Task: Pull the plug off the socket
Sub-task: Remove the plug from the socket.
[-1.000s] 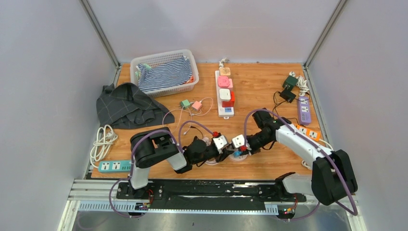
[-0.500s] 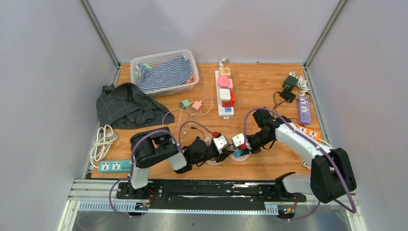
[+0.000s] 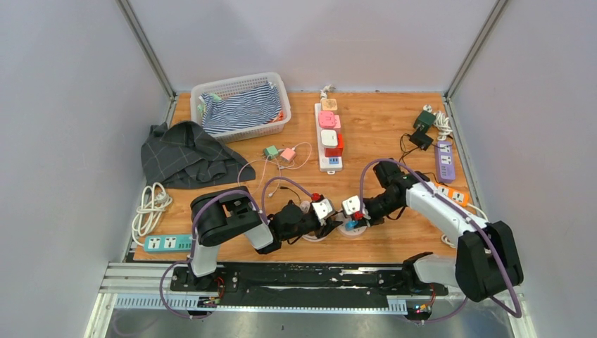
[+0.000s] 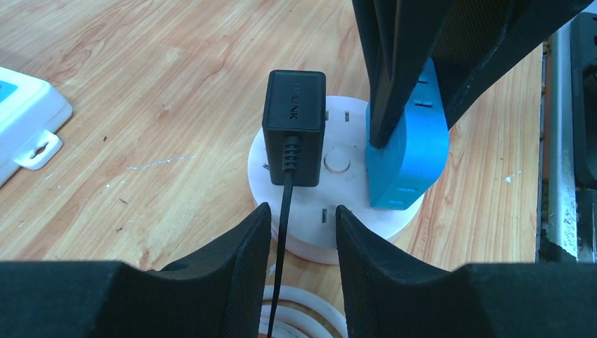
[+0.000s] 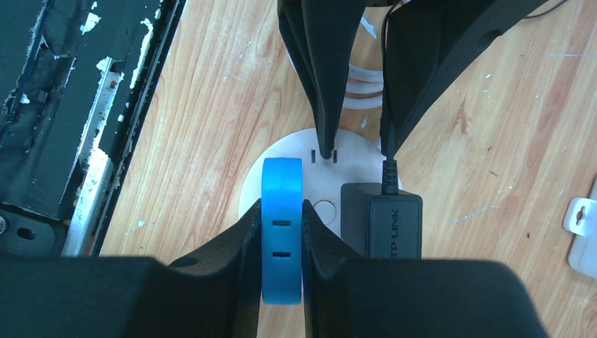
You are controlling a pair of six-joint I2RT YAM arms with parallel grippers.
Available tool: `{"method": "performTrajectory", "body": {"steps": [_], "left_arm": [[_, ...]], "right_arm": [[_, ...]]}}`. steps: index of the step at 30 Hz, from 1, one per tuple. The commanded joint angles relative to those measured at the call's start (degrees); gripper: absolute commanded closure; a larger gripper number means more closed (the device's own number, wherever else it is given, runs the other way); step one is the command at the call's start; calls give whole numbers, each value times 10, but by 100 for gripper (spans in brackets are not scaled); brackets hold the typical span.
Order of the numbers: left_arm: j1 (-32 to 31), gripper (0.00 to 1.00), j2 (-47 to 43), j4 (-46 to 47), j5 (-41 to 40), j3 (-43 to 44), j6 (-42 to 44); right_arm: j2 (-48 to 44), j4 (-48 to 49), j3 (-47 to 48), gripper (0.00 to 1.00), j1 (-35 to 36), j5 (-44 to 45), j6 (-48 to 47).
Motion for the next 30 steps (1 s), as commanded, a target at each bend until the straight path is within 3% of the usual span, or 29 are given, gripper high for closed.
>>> {"method": "performTrajectory", "body": {"steps": [1, 13, 30], "left_arm": [[-5, 58, 15, -47, 2, -3, 12], [-4, 58, 16, -40, 3, -6, 12], [-5, 58, 16, -43, 9, -4, 11]], "right_arm": [[31, -28, 12, 100, 24, -18, -1], [0, -31, -2, 100, 0, 36, -3], [35, -64, 35, 100, 16, -13, -19]]}}
